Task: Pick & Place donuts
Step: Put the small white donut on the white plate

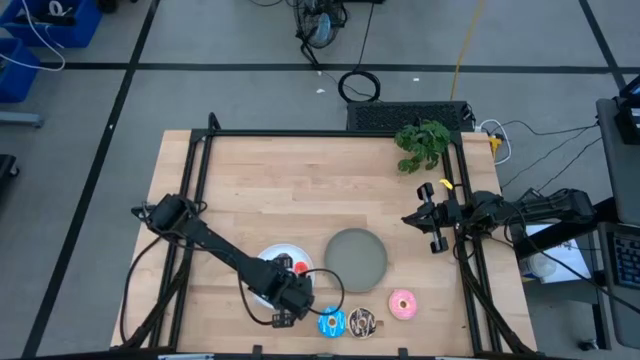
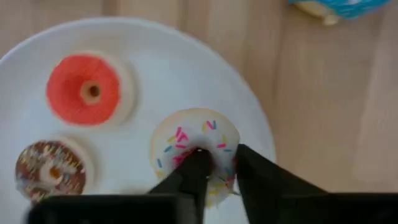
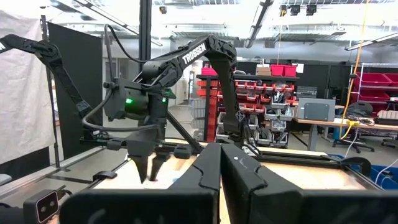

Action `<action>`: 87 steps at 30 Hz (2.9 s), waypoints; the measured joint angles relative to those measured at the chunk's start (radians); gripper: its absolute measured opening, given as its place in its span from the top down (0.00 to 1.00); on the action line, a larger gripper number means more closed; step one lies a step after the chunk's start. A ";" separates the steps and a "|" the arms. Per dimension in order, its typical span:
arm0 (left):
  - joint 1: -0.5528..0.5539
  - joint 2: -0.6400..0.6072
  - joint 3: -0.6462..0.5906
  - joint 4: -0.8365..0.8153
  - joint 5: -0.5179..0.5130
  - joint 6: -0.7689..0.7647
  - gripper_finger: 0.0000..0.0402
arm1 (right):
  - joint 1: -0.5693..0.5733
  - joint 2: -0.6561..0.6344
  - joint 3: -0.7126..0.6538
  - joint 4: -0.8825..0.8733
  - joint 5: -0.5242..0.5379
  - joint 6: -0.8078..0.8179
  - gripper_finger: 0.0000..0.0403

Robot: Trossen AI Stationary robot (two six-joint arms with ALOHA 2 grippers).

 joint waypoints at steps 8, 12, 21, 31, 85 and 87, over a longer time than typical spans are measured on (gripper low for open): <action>-0.013 0.000 0.000 0.014 0.001 0.033 0.94 | 0.000 0.000 0.001 0.000 0.000 0.000 1.00; -0.012 0.000 0.000 0.012 -0.001 0.021 0.93 | 0.000 0.000 0.001 0.000 0.000 0.000 1.00; -0.011 0.001 0.000 0.003 -0.033 -0.014 0.79 | 0.000 0.000 0.000 0.003 0.000 0.000 1.00; -0.011 0.001 0.000 0.003 -0.051 -0.030 0.51 | 0.000 0.000 0.000 0.020 0.000 0.011 1.00; -0.036 0.002 0.000 0.034 -0.182 -0.121 0.54 | 0.427 1.630 0.806 0.514 0.471 0.055 1.00; -0.040 0.002 0.000 0.034 -0.180 -0.132 0.54 | 0.426 1.651 0.838 0.490 0.468 0.061 1.00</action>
